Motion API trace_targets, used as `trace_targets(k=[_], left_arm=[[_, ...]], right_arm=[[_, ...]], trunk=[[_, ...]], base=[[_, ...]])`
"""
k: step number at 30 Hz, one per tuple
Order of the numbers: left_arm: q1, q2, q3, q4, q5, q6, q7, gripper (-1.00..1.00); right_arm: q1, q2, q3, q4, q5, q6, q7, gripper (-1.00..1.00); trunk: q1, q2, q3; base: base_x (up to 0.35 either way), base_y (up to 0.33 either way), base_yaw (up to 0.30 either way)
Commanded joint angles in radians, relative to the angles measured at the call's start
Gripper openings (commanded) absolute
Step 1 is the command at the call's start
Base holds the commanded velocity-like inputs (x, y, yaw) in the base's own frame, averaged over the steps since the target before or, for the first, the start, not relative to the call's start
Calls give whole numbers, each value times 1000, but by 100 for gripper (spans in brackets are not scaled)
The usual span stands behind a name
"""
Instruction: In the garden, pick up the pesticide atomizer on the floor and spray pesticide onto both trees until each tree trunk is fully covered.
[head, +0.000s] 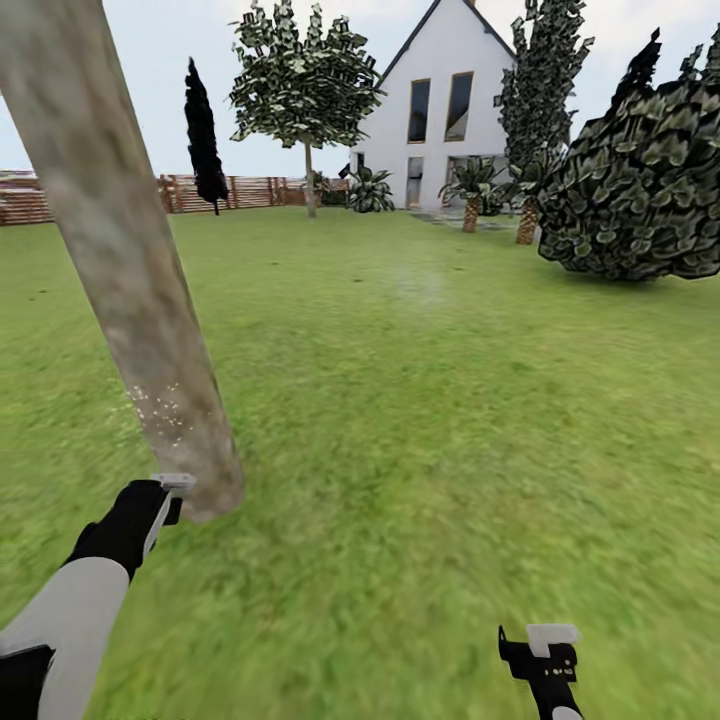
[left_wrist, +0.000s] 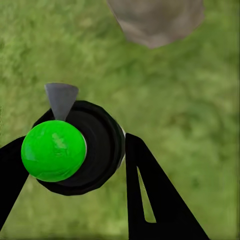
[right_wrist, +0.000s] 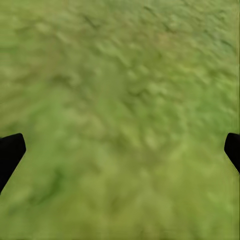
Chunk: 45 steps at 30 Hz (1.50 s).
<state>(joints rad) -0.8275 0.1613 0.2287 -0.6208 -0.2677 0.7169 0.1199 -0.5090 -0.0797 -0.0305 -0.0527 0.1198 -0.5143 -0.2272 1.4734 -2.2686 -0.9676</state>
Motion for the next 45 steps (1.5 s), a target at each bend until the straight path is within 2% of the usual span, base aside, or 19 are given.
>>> trace_targets(k=[1, 11, 24, 36, 43, 45], left_arm=[[-1, -1, 1, -2, -3, 4, 1, -100], [-1, -3, 1, -11, -1, 6, 3, -100], [-1, 0, 11, -13, -2, 8, 1, -100], [-12, -2, 5, -15, 1, 10, 1, -100], [-20, -10, 1, -17, 4, 10, -1, -100], [-22, -31, 0, -17, 2, 11, -1, -100]], right_arm=[[0, 0, -3, 1, 11, -1, -6, 100], [0, 0, -3, 1, 11, -1, -6, 100], [0, -3, -3, 0, 11, -1, -7, 100], [0, -2, -3, 1, 11, -1, -7, 100], [0, -3, -3, 0, 11, -1, -7, 100], [0, -3, -3, 0, 11, -1, -7, 100]], trunk=[[0, 0, -1], [0, 0, -1], [0, 0, -1], [0, 0, -1], [0, 0, -1], [0, 0, -1]], base=[[163, -247, 277], [221, -204, 264], [68, -266, 31], [122, -271, 268], [260, -172, 130], [238, -185, 3]])
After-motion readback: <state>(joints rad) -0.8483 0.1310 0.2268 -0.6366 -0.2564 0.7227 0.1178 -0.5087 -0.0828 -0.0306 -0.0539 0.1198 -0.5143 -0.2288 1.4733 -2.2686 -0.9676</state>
